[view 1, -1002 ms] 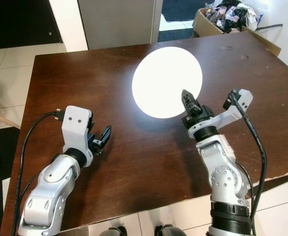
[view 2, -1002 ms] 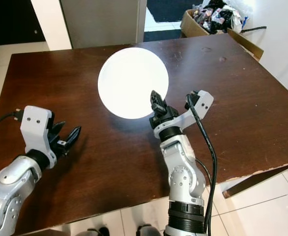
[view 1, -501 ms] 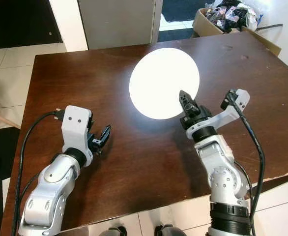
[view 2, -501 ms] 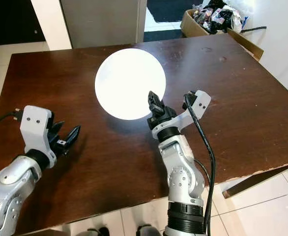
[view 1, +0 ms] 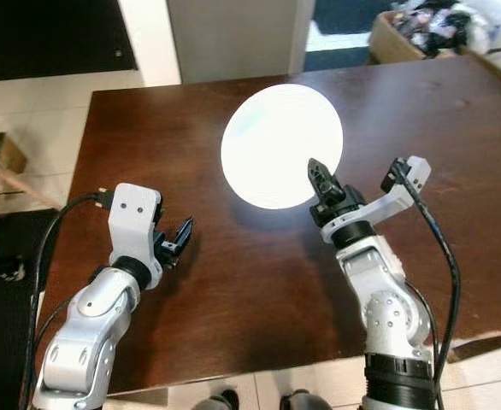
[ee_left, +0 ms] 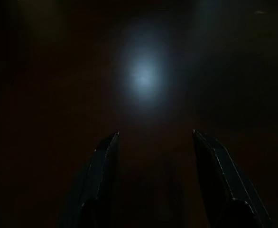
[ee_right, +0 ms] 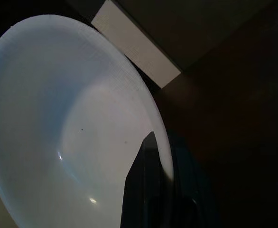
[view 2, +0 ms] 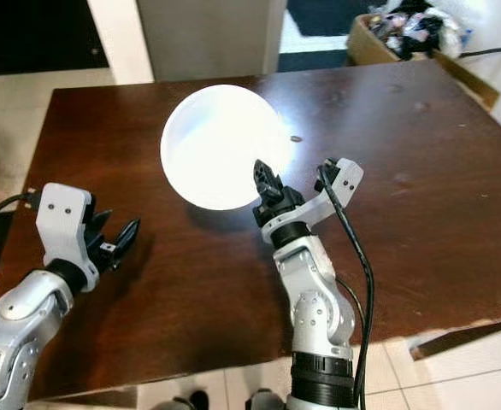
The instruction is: Setting the table
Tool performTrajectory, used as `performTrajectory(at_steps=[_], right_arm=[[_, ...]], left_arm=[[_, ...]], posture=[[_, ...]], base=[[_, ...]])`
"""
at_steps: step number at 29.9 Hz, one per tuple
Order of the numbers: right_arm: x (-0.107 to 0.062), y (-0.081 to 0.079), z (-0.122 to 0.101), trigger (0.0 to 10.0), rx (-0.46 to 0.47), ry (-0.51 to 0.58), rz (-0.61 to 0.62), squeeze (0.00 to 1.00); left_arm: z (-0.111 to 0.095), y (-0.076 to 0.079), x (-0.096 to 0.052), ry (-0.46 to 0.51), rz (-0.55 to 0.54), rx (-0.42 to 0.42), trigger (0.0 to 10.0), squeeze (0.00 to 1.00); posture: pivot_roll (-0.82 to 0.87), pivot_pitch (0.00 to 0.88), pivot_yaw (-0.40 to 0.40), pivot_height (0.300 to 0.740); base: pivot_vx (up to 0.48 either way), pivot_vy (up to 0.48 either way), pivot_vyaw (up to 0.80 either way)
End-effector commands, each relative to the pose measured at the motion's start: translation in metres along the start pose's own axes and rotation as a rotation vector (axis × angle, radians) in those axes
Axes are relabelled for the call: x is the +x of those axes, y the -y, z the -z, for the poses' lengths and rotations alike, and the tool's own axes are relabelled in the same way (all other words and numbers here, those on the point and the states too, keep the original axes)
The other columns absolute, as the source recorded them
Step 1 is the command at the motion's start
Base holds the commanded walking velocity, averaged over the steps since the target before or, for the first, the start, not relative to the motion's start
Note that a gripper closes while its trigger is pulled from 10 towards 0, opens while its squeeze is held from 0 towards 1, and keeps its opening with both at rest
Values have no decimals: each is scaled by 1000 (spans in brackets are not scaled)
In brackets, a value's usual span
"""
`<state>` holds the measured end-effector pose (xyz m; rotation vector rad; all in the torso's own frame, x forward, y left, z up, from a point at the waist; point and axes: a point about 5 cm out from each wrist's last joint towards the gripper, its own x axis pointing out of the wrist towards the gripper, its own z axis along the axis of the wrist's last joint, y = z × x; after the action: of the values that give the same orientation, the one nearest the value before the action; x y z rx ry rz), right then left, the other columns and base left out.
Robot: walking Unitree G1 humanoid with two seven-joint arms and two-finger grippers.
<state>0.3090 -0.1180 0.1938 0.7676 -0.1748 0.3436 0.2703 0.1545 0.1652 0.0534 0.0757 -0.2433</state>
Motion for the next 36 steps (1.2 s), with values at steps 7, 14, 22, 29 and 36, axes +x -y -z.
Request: performTrajectory(at_steps=[7,14,22,29,36], right_arm=[[-2,-2,-1,10000,10,7,-14,0],[-2,-2,-1,10000,11,3,-22,0],[-1,-1,-3,10000,14,8,-13,0],[-1,1,-4,10000,21,16,-8,0],[-1,0,-4,10000,18,13,-14,0]], left_arm=[[4,-1,1,-18,-3,11,10000,0],[4,0,2,-17,1,12,10000,0],[4,2,4,-11,7,16,10000,0],[4,1,6,-10,5,27,10000,0],[3,2,6,-8,7,19,10000,0]], posture=[[-94,88,57,740],[-95,81,60,740],[-98,74,62,740],[-101,68,64,740],[-101,68,64,740]], base=[[0,0,781],[0,0,778],[0,0,630],[0,0,0],[-311,0,0]])
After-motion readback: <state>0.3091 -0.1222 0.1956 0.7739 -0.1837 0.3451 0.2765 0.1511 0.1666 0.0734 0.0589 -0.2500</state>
